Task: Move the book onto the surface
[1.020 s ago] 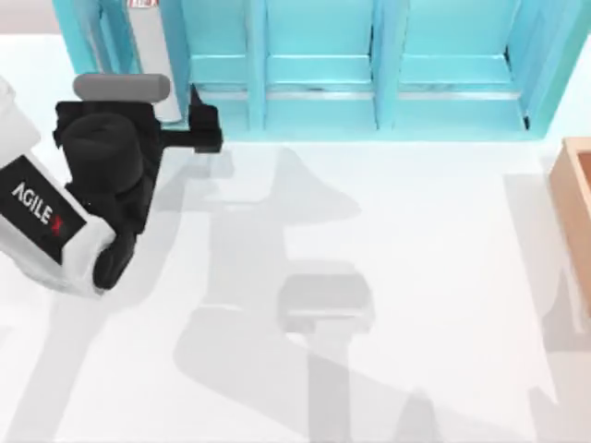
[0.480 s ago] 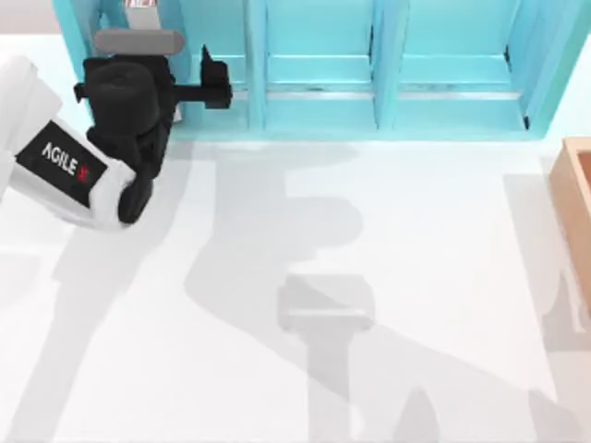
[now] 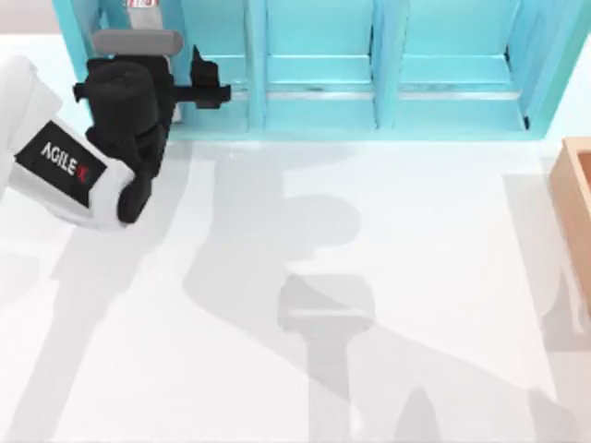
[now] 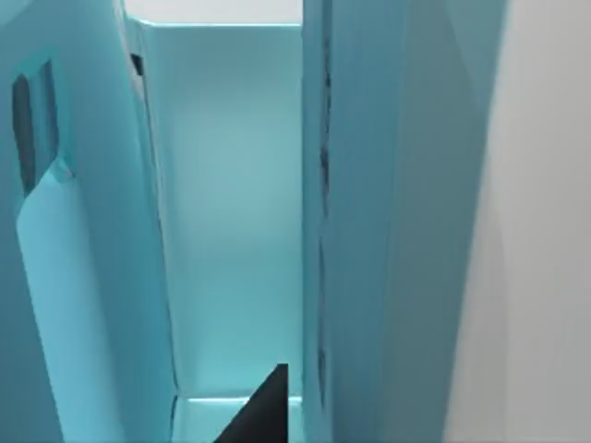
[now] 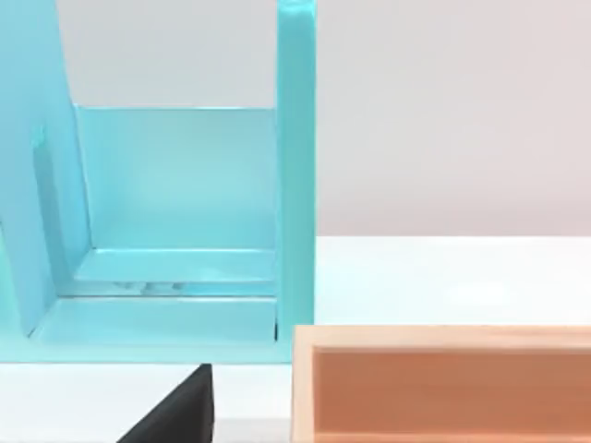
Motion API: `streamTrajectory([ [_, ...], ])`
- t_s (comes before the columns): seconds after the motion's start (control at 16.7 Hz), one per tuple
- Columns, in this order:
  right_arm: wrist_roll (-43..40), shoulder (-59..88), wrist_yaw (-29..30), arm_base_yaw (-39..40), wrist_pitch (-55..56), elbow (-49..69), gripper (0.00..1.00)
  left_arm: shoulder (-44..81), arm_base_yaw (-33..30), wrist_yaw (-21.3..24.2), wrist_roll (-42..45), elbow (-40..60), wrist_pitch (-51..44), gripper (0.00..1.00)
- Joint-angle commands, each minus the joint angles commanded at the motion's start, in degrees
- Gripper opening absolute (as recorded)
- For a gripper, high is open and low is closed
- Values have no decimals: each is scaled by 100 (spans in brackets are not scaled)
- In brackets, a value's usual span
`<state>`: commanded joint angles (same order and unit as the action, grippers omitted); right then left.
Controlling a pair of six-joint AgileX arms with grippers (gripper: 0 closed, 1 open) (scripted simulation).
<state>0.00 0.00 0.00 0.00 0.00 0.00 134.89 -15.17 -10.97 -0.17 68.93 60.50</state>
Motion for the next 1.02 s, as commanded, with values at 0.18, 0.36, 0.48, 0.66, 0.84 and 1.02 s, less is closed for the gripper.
streamTrajectory([
  [0.18, 0, 0, 0, 0, 0, 0, 100, 0, 0, 0, 0, 0, 0, 40],
  [0.36, 0, 0, 0, 0, 0, 0, 100, 0, 0, 0, 0, 0, 0, 17],
  [0.48, 0, 0, 0, 0, 0, 0, 100, 0, 0, 0, 0, 0, 0, 2],
  [0.66, 0, 0, 0, 0, 0, 0, 100, 0, 0, 0, 0, 0, 0, 0],
  [0.84, 0, 0, 0, 0, 0, 0, 100, 0, 0, 0, 0, 0, 0, 0],
  [1.02, 0, 0, 0, 0, 0, 0, 100, -9, -28, 1, 4, -4, -1, 0],
])
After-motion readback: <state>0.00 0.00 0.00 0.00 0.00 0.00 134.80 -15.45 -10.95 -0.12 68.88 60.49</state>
